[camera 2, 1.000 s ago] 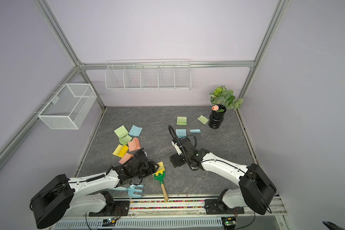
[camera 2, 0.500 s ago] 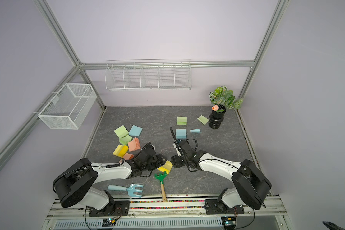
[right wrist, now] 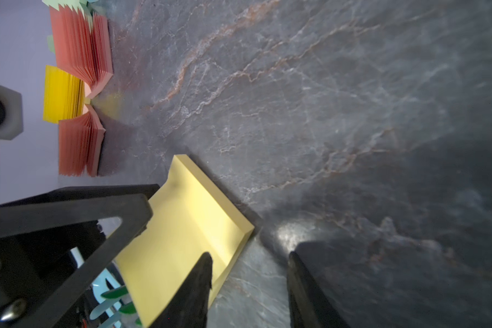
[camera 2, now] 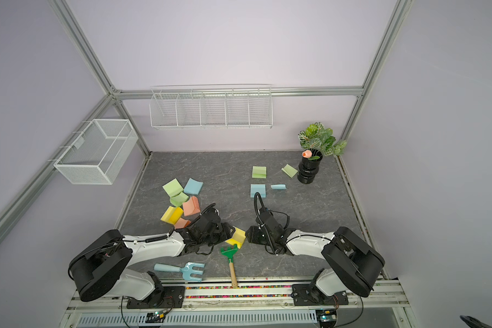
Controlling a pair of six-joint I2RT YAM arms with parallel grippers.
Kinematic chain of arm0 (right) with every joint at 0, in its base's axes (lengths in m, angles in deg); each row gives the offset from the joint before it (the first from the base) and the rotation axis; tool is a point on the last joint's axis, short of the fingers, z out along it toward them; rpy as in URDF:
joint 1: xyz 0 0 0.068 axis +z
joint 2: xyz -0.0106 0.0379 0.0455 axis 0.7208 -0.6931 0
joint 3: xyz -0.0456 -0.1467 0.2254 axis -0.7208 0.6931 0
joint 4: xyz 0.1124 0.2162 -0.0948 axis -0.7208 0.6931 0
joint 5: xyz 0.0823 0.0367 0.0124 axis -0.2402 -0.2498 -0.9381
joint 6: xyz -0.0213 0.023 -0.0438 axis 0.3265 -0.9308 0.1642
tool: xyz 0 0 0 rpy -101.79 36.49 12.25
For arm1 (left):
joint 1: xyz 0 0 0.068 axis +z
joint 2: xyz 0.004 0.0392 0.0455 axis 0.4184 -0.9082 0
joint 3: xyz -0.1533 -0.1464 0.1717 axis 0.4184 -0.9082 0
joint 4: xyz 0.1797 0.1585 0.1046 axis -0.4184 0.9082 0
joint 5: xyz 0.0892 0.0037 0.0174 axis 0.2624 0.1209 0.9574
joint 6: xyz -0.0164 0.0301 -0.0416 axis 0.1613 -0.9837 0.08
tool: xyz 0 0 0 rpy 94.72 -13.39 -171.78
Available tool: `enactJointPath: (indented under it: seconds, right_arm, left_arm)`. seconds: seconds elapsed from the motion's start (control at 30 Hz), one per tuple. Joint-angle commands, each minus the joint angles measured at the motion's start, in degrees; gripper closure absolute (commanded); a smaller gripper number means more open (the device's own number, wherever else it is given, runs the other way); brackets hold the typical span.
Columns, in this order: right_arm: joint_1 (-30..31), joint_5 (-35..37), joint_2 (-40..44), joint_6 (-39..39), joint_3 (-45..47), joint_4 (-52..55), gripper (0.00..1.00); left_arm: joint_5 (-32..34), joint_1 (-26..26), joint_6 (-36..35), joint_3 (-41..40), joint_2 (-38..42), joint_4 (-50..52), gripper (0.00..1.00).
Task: Tear off pages from different memo pads
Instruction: Move the memo pad to the center of the board.
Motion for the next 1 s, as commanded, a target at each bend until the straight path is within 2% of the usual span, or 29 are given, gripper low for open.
enactJointPath:
  seconds: [0.0, 0.4, 0.67, 0.87, 0.97]
  right_arm:
    - [1.8, 0.2, -0.1, -5.8, 1.4, -2.2, 0.59]
    - [3.5, 4.1, -5.5, -9.2, 0.3, -8.0, 0.62]
    - [2.7, 5.5, -10.9, -5.6, -5.6, -6.8, 0.61]
    - [-1.2, 3.2, -13.9, 0.6, -12.3, -2.0, 0.61]
    - [-2.8, 2.8, -13.9, 2.1, -12.7, -1.5, 0.61]
  left_arm:
    - [0.1, -0.2, -0.4, -1.7, 1.1, 1.1, 0.43]
    - [-0.6, -0.2, 0.3, -3.7, 1.0, -2.2, 0.45]
    - [-2.0, -0.3, 1.0, -1.9, -3.4, -6.5, 0.47]
    - [0.3, -0.1, -0.6, 3.5, -5.3, -2.2, 0.47]
    - [-0.3, -0.2, -0.5, 4.8, -6.0, -4.0, 0.48]
